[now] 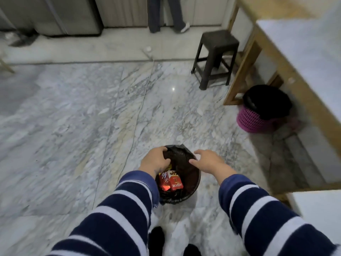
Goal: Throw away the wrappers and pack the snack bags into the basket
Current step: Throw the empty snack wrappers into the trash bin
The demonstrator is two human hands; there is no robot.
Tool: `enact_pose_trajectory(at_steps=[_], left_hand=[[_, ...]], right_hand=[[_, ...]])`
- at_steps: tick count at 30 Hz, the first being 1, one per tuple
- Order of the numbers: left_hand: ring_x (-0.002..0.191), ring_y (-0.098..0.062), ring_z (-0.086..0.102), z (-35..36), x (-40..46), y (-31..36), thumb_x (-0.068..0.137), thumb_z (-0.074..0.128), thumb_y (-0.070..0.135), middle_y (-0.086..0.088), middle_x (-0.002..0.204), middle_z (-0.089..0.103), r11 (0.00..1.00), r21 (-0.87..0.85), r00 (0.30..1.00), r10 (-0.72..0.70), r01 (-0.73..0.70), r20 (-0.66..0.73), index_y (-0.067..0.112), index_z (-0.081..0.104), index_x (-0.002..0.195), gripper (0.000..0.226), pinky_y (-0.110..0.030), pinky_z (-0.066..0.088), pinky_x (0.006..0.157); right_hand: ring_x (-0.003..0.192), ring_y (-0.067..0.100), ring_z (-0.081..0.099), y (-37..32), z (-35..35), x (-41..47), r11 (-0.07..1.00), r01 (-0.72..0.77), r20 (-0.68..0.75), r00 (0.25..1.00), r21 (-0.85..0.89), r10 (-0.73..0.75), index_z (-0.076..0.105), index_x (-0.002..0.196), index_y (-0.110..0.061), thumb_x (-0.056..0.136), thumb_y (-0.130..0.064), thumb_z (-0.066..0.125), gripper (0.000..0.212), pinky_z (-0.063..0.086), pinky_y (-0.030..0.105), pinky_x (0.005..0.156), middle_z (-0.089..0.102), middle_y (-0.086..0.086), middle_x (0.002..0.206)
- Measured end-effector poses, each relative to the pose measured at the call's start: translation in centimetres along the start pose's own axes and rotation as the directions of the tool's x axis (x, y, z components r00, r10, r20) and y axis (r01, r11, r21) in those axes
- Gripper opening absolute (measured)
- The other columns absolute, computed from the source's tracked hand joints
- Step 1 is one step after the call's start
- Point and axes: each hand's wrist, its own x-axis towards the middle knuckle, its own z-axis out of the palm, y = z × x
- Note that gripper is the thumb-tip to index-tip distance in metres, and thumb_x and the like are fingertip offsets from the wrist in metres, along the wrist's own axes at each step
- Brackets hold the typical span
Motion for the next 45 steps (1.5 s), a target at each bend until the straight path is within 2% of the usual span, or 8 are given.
enact_pose_trajectory(at_steps=[3,7,14,18,28,36,39,45], left_hand=[[0.119,-0.025,0.053,-3.9,-3.0,4.9,0.087,0.057,0.035,-0.004,0.135,0.052,0.982,0.169,0.993,0.072,-0.086,0.091,0.018,0.048,0.133,0.050,-0.039,0.045,0.098],[0.121,-0.023,0.051,-6.6,-5.5,11.3,0.086,0.059,0.038,-0.004,0.138,0.049,0.940,0.247,0.964,0.193,-0.235,0.185,0.017,0.046,0.135,0.055,-0.036,0.044,0.100],[0.123,-0.023,0.049,-4.6,-9.4,20.9,0.087,0.060,0.044,-0.003,0.138,0.049,0.740,0.345,0.812,0.475,-0.578,0.340,0.018,0.044,0.137,0.059,-0.033,0.042,0.099],[0.121,-0.022,0.051,-0.2,-13.6,25.2,0.085,0.063,0.041,-0.003,0.135,0.052,0.597,0.335,0.679,0.571,-0.729,0.461,0.018,0.048,0.133,0.056,-0.030,0.042,0.098],[0.117,-0.019,0.052,14.8,-30.9,34.2,0.083,0.063,0.042,0.001,0.131,0.053,0.270,0.228,0.350,0.622,-0.936,0.700,0.023,0.050,0.129,0.052,-0.035,0.042,0.103],[0.121,-0.023,0.050,28.0,-48.0,38.6,0.086,0.059,0.043,-0.003,0.134,0.053,-0.019,0.101,0.069,0.602,-0.995,0.795,0.019,0.051,0.131,0.051,-0.031,0.040,0.102],[0.118,-0.024,0.053,32.8,-53.8,39.8,0.088,0.059,0.037,-0.006,0.131,0.056,-0.075,0.056,0.001,0.590,-0.996,0.807,0.019,0.056,0.121,0.038,-0.028,0.040,0.097],[0.119,-0.022,0.052,40.3,-63.7,42.3,0.088,0.059,0.038,-0.005,0.132,0.054,-0.132,-0.029,-0.097,0.545,-0.991,0.833,0.015,0.052,0.129,0.048,-0.027,0.040,0.097]], right_hand=[[0.133,0.025,0.040,0.3,-5.4,-4.9,0.999,0.003,0.055,0.998,-0.033,-0.001,0.039,0.142,-0.017,0.091,-0.048,0.050,0.060,0.034,0.034,0.107,0.041,0.004,0.147],[0.136,0.023,0.036,2.3,-10.3,-11.3,0.998,-0.066,-0.063,0.996,0.011,0.066,0.039,0.142,-0.018,0.090,-0.047,0.053,0.061,0.031,0.034,0.109,0.037,0.002,0.150],[0.133,0.020,0.040,7.8,-11.9,-23.3,0.964,-0.207,-0.242,0.939,0.165,0.243,0.043,0.140,-0.017,0.088,-0.042,0.059,0.060,0.033,0.032,0.109,0.042,0.001,0.147],[0.133,0.019,0.039,11.7,-8.9,-31.1,0.885,-0.328,-0.253,0.872,0.331,0.419,0.040,0.141,-0.020,0.089,-0.041,0.057,0.059,0.031,0.031,0.107,0.041,-0.001,0.147],[0.133,0.023,0.038,20.8,3.8,-51.0,0.522,-0.553,-0.150,0.579,0.649,0.801,0.038,0.142,-0.021,0.090,-0.041,0.055,0.059,0.032,0.034,0.108,0.035,0.000,0.150],[0.129,0.025,0.043,27.8,12.6,-67.8,0.344,-0.648,-0.066,0.413,0.679,0.908,0.044,0.139,-0.016,0.092,-0.040,0.052,0.053,0.035,0.034,0.106,0.041,0.004,0.146],[0.128,0.024,0.044,30.9,16.0,-73.1,0.294,-0.652,-0.053,0.363,0.699,0.930,0.047,0.136,-0.013,0.092,-0.037,0.053,0.050,0.035,0.030,0.102,0.045,0.005,0.143],[0.132,0.023,0.039,36.3,22.7,-82.4,0.165,-0.632,0.001,0.253,0.757,0.967,0.043,0.139,-0.019,0.092,-0.039,0.053,0.052,0.031,0.032,0.106,0.036,0.003,0.148]])
